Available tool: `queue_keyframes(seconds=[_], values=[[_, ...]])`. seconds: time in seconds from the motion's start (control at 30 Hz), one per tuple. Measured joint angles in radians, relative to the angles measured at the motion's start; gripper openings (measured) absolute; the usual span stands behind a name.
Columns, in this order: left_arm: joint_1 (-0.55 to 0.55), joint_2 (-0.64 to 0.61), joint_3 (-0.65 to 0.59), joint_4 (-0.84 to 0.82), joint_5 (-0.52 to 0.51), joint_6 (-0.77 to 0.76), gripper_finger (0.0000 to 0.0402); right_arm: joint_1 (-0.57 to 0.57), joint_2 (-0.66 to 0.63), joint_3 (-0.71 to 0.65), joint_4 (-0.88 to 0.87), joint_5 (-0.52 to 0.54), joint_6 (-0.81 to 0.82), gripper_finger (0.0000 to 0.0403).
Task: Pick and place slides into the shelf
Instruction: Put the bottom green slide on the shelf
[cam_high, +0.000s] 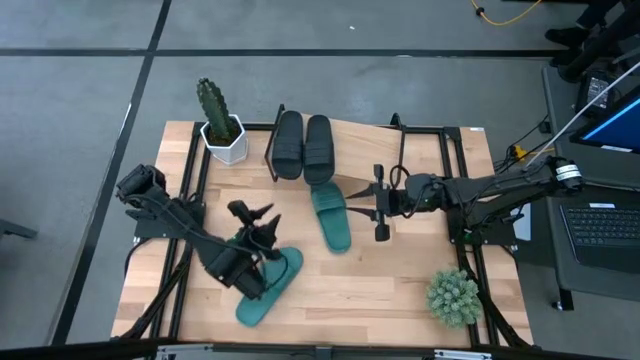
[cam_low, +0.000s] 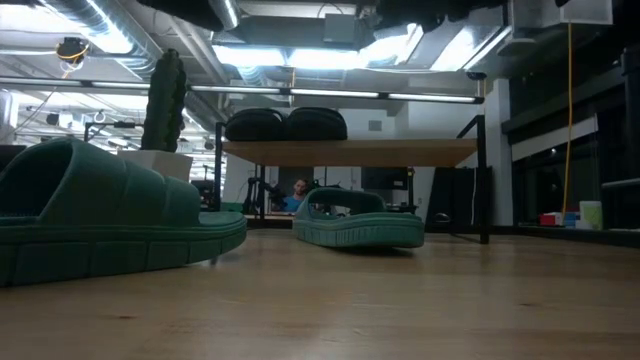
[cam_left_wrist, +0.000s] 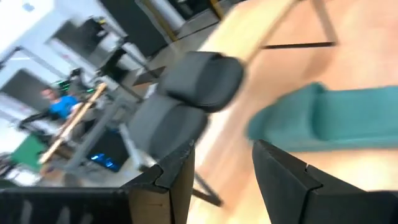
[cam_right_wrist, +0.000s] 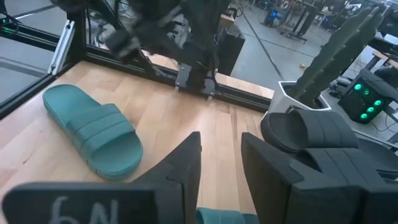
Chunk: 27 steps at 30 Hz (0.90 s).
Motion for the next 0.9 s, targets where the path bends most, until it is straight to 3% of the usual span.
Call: queue_keyframes(seconds=[0.2,0.43,0.73,0.9], values=[[-0.066,0.0,0.0,0.18,0.076,0.101,0.0153,0.0,0.0,0.004,-0.006,0.0,-0.001,0.0116],[-0.077,0.0,-0.008,0.257,0.115,0.144,0.0153,0.007,0.0,0.004,-0.012,0.0,0.004,0.0116],[-0.09,0.001,-0.176,0.541,0.166,0.218,0.0146,0.079,0.001,-0.007,-0.035,-0.002,0.004,0.0116],[-0.09,0.001,-0.192,0.56,0.168,0.234,0.0116,0.102,0.001,-0.007,-0.037,-0.002,0.005,0.0116]])
